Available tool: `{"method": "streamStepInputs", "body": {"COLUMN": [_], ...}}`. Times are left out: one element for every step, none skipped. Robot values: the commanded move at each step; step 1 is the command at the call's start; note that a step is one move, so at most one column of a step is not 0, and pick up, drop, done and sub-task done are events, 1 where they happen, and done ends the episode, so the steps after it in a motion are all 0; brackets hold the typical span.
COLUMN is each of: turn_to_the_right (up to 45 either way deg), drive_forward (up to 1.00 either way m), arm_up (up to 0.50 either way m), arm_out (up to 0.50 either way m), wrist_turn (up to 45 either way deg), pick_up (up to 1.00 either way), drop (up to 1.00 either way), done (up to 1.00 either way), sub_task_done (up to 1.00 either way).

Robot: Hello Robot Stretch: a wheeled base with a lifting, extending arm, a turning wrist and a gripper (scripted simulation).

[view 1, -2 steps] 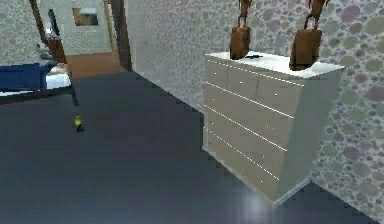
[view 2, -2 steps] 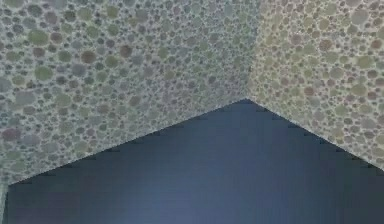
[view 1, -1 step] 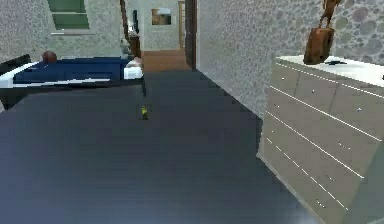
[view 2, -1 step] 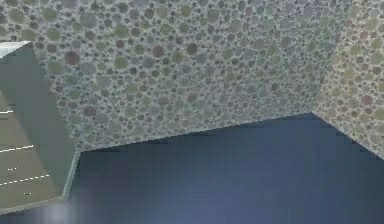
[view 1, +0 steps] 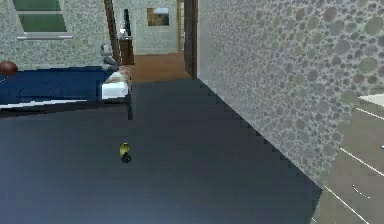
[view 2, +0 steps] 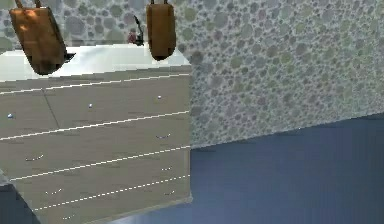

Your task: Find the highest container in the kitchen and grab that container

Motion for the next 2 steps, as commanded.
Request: {"method": "streamStepInputs", "body": {"turn_to_the_right": [0.0,-3.0], "drive_forward": [1.0,0.0], "arm_up": [0.0,0.0], "arm_out": [0.0,0.0], "wrist_turn": [0.0,0.0], "pick_up": [0.0,0.0], "drop": [0.0,0.0], "done": [0.0,0.0], "sub_task_done": [0.0,0.0]}}
